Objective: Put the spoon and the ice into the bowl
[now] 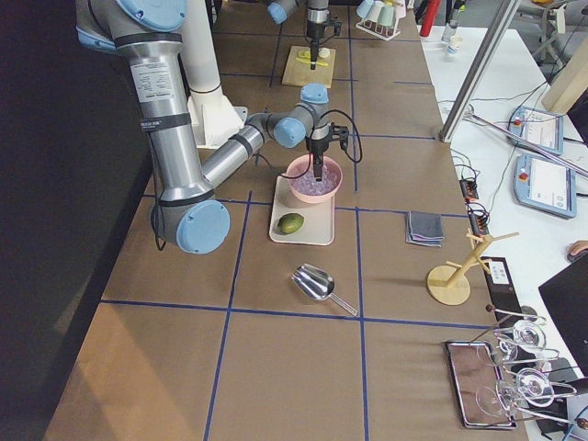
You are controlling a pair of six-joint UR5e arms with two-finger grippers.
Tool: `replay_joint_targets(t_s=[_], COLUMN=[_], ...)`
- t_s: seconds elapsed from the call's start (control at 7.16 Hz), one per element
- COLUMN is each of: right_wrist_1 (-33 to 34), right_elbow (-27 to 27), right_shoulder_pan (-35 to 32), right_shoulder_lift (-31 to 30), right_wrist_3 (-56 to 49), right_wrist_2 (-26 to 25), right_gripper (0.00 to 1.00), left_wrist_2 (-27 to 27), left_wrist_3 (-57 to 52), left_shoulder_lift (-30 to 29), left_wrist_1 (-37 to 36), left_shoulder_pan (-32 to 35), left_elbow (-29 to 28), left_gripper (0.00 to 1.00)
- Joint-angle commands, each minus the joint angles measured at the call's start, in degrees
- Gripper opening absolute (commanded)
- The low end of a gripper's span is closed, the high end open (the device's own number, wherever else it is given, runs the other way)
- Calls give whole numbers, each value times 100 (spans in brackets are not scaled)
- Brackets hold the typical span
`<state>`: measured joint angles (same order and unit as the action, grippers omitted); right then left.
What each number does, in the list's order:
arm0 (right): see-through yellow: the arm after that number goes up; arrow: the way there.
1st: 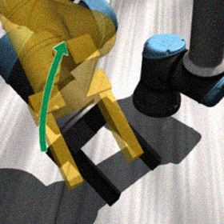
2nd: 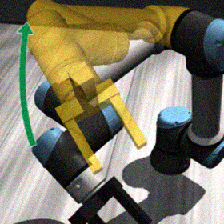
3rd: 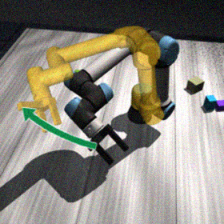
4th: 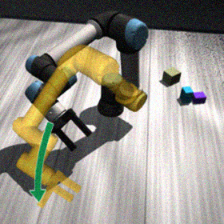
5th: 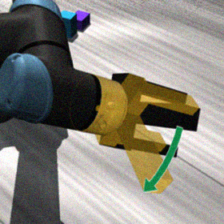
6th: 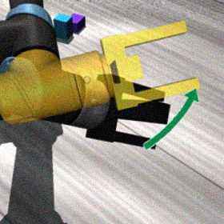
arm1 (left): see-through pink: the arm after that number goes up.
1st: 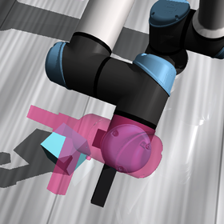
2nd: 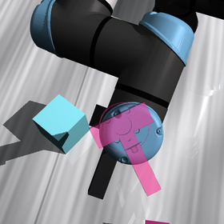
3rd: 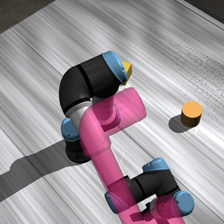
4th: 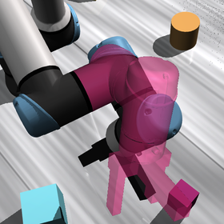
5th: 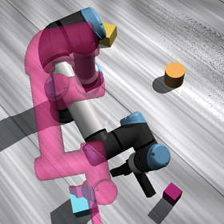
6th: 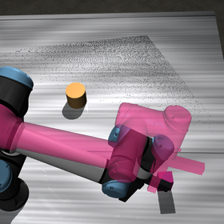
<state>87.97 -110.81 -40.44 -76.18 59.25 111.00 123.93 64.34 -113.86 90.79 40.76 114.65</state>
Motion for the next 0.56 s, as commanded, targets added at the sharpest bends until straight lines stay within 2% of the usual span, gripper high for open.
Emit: replay_joint_targets(t_s=[0.0,0.14,0.42], right_wrist_1=[19,10,19], right_elbow=[51,121,174], right_shoulder_pan=[10,-7,-8], right_shoulder_lift=[-20,-46,-64], right_wrist_3=[8,8,8], right_wrist_2=[228,386,396], right_gripper=[86,85,82], left_wrist_2=[0,0,0], left_wrist_3=[0,0,0], left_shoulder_lift=[-5,4,-5], left_wrist_1=[0,0,0], left_shoulder_pan=[-7,-7,2], left_elbow=[-4,-4,5], left_gripper=[83,83,83])
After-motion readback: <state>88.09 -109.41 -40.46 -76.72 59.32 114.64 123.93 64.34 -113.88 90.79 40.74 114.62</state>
